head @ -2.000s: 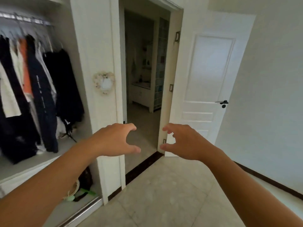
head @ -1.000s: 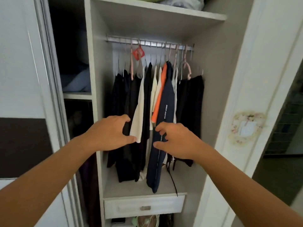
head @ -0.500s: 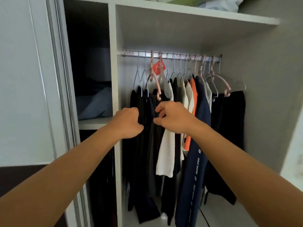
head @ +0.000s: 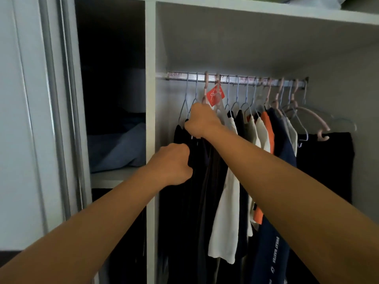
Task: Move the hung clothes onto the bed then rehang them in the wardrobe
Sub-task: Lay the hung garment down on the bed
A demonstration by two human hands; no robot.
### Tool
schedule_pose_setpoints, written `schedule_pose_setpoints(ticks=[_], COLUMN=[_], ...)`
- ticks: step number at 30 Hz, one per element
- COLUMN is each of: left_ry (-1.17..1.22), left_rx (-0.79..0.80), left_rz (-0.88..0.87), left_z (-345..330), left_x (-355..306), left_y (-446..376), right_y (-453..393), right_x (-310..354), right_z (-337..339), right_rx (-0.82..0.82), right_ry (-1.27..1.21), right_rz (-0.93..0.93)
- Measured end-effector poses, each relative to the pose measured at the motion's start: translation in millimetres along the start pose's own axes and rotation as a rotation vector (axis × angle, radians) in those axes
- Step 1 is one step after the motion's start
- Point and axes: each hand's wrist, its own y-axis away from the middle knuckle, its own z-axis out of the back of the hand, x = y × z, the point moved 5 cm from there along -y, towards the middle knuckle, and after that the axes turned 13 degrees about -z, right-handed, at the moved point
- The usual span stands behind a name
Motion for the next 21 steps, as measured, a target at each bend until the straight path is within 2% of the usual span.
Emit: schedule_pose_setpoints(ticks=[5, 11, 16, 21], left_ry=[-0.073, -0.065, -0.063, -0.008], left_rx=[0.047, -0.019, -0.029, -0.089], left_rz=[0.001, -0.004, 0.001, 0.013], left_z=[-2, 3, 5, 10], left_x=[3, 6, 4, 3], left_y=[0, -1, 2, 7], right_y=[-13, -22, -30, -31], right_x=[4, 5, 8, 17], right_z=[-5, -10, 8, 46], right_rx=[0.018, 0.012, -0.078, -0.172], right_ry=[0.017, 0.022, -0.104, -0.096], right_rz=[-0.006, -0.052, -0.074, -0.040])
